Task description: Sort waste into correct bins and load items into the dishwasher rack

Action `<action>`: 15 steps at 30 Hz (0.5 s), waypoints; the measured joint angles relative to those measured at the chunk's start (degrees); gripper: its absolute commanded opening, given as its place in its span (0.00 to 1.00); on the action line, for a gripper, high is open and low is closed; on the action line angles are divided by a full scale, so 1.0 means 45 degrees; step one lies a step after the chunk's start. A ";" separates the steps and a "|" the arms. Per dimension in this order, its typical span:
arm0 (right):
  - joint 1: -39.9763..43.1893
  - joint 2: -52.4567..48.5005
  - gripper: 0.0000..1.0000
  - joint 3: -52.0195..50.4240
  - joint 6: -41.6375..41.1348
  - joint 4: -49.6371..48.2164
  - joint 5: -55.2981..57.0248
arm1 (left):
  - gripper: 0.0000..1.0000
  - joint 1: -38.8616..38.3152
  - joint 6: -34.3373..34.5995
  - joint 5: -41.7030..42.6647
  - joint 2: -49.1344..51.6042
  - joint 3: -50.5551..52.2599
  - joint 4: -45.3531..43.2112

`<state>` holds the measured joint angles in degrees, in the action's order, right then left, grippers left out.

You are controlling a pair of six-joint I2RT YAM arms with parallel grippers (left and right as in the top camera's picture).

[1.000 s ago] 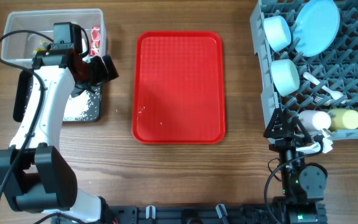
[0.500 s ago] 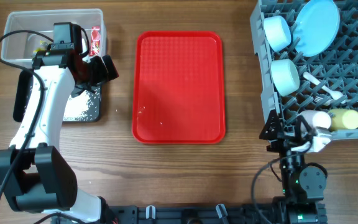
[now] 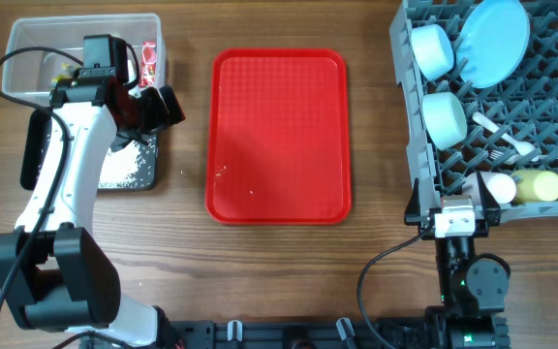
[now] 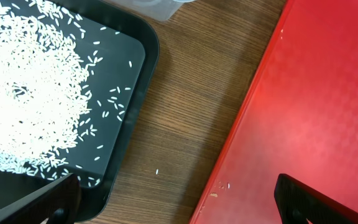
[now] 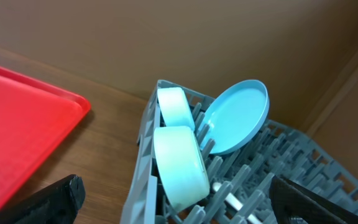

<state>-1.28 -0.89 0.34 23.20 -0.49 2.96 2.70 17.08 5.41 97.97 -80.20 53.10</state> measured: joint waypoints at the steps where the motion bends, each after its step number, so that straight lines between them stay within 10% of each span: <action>1: 0.0000 0.0000 1.00 0.0000 0.0175 0.0005 0.0000 | 1.00 0.0000 0.0000 0.0000 0.0000 0.0000 0.0000; 15: 0.0000 0.0000 1.00 0.0000 0.0690 0.0000 0.0000 | 1.00 0.0000 0.0000 0.0005 0.0000 0.0000 0.0000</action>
<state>-1.28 -0.89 0.34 26.30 -0.49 2.96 2.70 17.08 5.43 97.97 -80.20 53.10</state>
